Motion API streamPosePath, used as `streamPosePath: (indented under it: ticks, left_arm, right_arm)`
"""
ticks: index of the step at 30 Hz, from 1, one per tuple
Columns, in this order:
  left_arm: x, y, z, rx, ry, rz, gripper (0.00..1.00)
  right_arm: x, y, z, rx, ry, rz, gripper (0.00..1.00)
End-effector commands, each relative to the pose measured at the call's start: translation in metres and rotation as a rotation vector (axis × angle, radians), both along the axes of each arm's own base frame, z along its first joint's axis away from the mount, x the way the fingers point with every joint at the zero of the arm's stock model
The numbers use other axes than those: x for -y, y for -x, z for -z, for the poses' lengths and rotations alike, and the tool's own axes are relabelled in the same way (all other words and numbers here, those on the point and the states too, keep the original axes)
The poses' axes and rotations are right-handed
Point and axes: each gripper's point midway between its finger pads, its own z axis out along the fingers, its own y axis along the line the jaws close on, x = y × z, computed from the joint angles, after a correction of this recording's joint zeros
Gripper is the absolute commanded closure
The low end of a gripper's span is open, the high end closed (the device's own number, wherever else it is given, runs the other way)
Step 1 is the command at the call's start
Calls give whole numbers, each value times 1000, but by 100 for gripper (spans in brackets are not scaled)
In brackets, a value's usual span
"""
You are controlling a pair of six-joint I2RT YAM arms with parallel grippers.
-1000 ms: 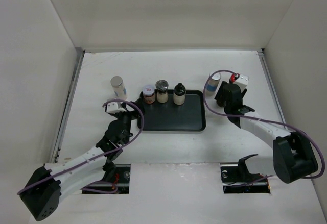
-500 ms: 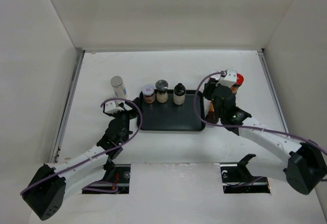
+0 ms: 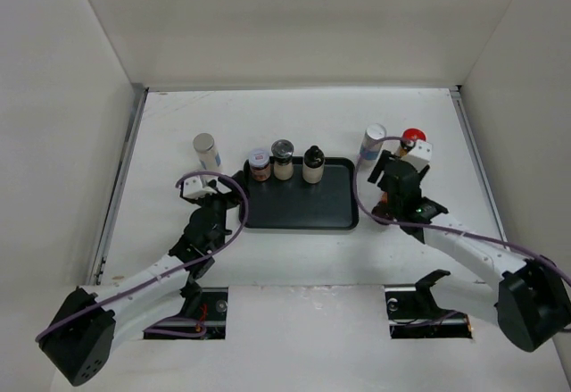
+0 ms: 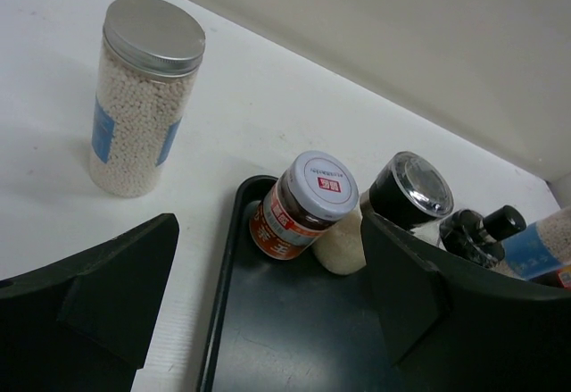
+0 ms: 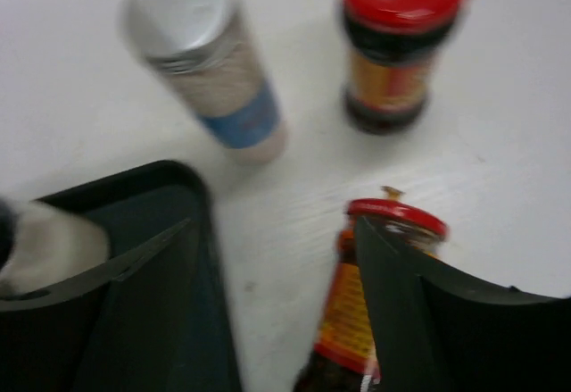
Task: Organize the condiment bottles
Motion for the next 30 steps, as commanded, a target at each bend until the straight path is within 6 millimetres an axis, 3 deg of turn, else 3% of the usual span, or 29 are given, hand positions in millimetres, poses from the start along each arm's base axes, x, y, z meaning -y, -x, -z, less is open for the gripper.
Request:
streamPosePath:
  ticks: [1,4,6,12,16,23,30]
  left_arm:
    - [9,-1,-12,37,36,31,17]
    - [14,-1,-14,43,43,52,16]
    - [18,-1,-13,43,45,69,16]
    - [24,2,-13,45,57,98,16]
    - [23,4,-16,58,69,102,16]
    - [26,5,-14,52,77,117,16]
    - [22,5,-13,52,82,105,16]
  right_arm:
    - [49,15,22,-55,-53,185,20]
    - [70,15,41,-111,-86,238,4]
    - [73,8,50,-147,-101,233,0]
    - [82,-1,70,-220,-122,247,0]
    - [77,-4,82,-259,-154,231,0]
    - [78,-16,83,-264,-170,242,11]
    - [76,-21,96,-302,-160,231,19]
